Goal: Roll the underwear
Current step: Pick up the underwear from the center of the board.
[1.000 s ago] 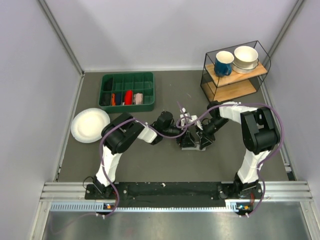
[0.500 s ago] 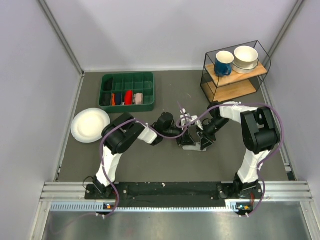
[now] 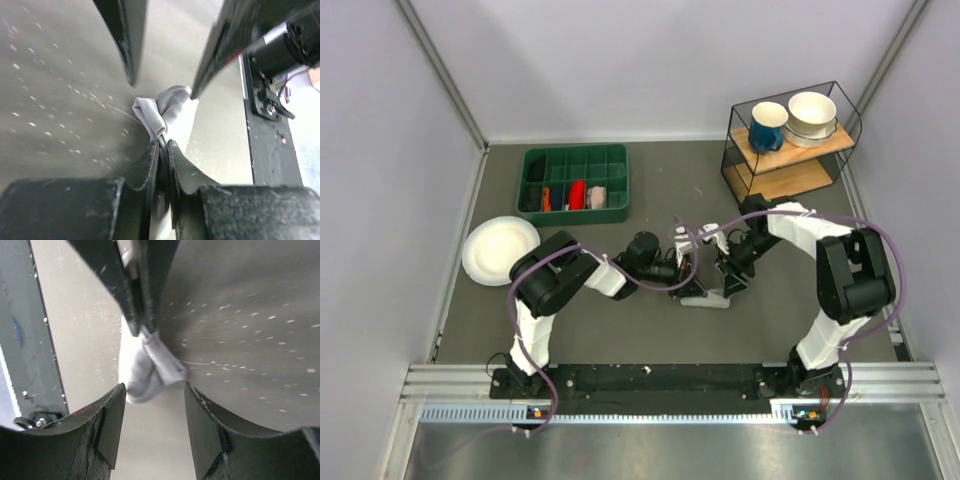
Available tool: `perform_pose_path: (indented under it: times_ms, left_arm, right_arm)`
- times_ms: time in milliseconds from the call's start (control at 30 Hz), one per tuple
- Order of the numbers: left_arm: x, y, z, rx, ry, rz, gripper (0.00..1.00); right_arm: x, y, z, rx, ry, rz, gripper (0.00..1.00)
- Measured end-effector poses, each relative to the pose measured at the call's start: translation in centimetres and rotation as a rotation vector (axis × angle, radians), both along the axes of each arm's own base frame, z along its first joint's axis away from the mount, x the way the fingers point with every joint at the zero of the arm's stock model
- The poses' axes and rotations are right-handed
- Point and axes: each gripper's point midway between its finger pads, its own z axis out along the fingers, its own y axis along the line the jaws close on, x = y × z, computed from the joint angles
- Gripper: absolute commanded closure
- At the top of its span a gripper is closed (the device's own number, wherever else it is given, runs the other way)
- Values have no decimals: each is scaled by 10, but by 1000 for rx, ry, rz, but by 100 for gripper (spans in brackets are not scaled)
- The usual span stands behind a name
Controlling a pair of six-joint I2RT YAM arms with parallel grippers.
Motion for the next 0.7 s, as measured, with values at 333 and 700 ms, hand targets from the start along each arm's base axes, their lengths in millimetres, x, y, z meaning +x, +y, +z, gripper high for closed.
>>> perform_pose_path:
  times_ms: [333, 700]
  left_arm:
    - [-26, 12, -17, 64, 50, -57, 95]
    - [-8, 53, 1, 88, 27, 33, 96]
  right_arm:
    - [16, 7, 30, 89, -111, -57, 48]
    - [25, -4, 35, 106, -121, -118, 47]
